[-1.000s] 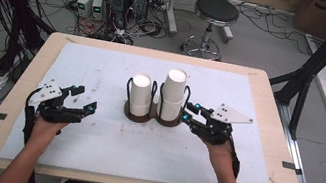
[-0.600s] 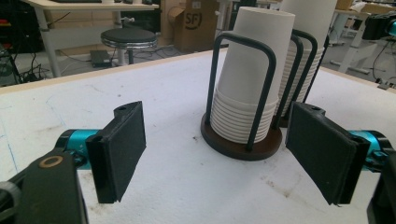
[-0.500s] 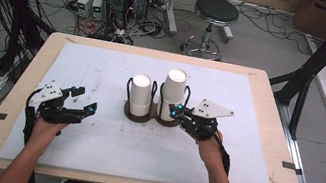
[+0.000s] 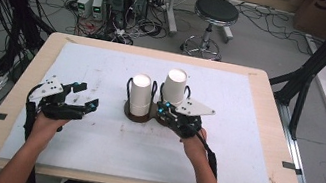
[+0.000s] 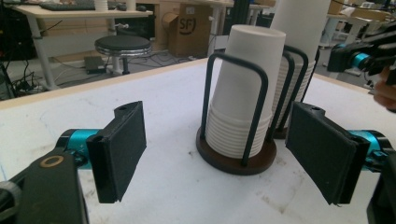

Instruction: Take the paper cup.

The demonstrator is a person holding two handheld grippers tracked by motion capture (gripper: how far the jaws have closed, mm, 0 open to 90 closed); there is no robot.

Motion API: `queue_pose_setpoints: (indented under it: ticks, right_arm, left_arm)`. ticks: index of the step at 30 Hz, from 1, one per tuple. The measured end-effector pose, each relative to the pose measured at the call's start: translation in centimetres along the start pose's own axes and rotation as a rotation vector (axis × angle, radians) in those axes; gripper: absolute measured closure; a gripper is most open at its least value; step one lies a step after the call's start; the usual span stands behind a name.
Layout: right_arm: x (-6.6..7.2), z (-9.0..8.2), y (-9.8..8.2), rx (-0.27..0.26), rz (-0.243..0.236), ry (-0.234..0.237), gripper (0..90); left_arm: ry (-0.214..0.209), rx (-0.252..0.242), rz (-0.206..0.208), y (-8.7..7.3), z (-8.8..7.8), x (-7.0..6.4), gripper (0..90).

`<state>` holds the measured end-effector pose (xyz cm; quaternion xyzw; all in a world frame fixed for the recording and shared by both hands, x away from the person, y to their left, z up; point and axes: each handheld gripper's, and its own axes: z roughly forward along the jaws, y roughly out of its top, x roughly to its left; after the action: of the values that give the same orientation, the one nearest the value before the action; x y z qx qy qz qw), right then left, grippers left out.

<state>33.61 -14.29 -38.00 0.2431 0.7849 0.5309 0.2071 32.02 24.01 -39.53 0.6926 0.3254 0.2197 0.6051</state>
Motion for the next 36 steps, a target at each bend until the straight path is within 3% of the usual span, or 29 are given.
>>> queue_pose_setpoints:
  ticks: [8,13,19,21,26,36]
  right_arm:
    - [1.5,2.3,-0.8,-0.042,0.072,-0.093,90.0]
    - [2.2,3.2,-1.2,-0.045,0.099,-0.098,90.0]
    - [2.7,3.9,-1.6,-0.025,0.093,-0.106,90.0]
    - [2.8,4.2,-1.8,-0.016,0.093,-0.109,90.0]
    - [2.9,5.0,-2.5,0.013,0.104,-0.108,90.0]
    - [3.3,6.0,-3.3,0.053,0.133,-0.095,90.0]
  left_arm:
    - [-0.025,-0.015,0.024,2.1,1.6,-0.2,20.5]
    - [-0.051,-0.014,0.043,3.7,3.0,-0.3,20.4]
    - [-0.077,-0.005,0.031,4.9,4.8,-0.4,20.1]
    - [-0.107,0.002,0.026,5.2,5.6,-0.5,20.0]
    - [-0.135,0.023,0.026,5.7,7.9,-0.9,19.5]
    - [-0.159,0.082,0.045,6.3,11.9,-2.3,19.4]
